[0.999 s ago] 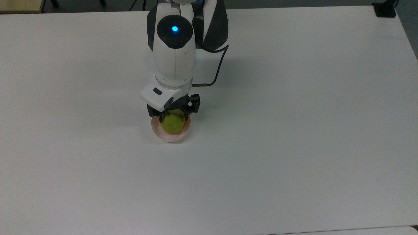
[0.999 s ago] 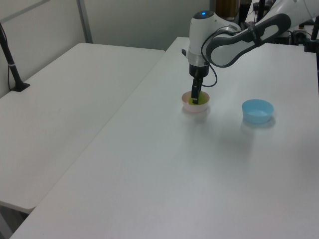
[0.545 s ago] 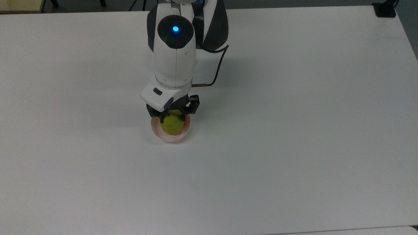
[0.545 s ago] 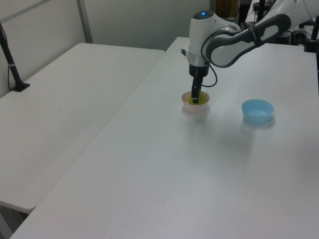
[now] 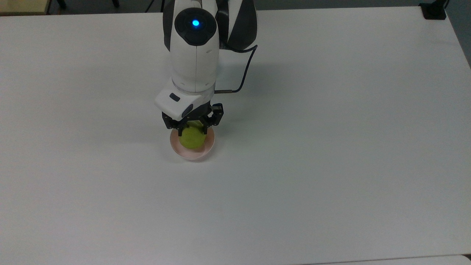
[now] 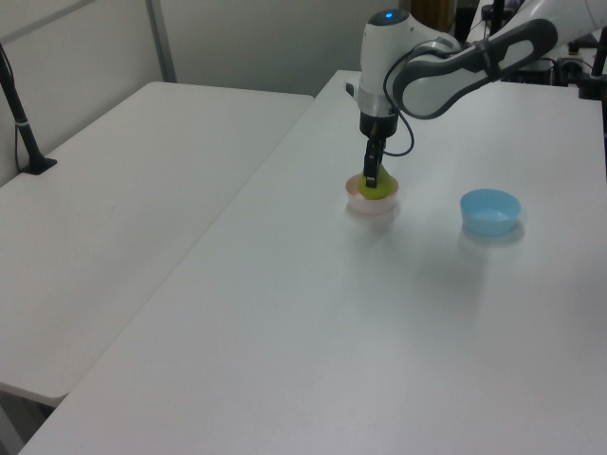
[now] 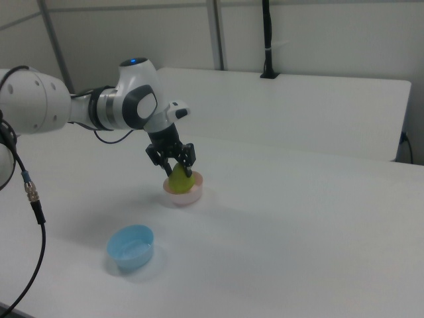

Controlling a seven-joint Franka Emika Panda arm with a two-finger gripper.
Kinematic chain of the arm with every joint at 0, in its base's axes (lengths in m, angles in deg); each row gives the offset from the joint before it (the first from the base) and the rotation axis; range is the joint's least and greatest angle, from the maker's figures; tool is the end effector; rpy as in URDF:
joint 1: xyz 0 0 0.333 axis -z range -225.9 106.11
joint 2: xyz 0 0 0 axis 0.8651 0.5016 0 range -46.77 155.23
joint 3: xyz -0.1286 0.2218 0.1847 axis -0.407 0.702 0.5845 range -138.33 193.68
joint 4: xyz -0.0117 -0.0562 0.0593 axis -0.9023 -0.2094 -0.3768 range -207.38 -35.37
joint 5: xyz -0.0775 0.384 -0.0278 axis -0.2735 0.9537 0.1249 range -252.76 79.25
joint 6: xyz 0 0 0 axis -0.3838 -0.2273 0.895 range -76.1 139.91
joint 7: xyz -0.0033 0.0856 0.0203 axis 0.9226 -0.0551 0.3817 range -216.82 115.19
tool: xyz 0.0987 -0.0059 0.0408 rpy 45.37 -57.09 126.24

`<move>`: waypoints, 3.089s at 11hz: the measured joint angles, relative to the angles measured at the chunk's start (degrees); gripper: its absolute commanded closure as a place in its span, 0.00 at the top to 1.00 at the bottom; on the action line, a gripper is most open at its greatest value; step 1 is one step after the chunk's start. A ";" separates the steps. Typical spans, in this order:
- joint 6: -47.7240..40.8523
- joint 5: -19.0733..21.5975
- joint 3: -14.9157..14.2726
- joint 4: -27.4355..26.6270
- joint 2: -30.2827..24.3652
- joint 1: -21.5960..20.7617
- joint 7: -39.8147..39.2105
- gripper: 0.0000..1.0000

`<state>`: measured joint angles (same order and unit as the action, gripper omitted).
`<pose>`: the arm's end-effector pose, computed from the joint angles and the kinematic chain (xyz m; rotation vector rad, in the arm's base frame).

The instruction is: Pick up a pear from the bowl

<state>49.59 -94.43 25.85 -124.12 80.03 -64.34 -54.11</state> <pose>0.6870 0.0292 0.3742 2.9971 0.2671 0.1602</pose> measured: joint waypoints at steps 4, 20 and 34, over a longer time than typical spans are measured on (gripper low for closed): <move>-4.86 0.64 0.22 0.69 -5.36 -0.07 0.00 0.35; 9.44 2.37 -0.63 3.60 4.55 16.21 -10.23 0.41; 1.55 2.37 0.28 5.32 -0.82 12.15 -4.44 1.00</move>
<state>51.14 -92.06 26.14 -118.79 79.21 -52.19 -58.55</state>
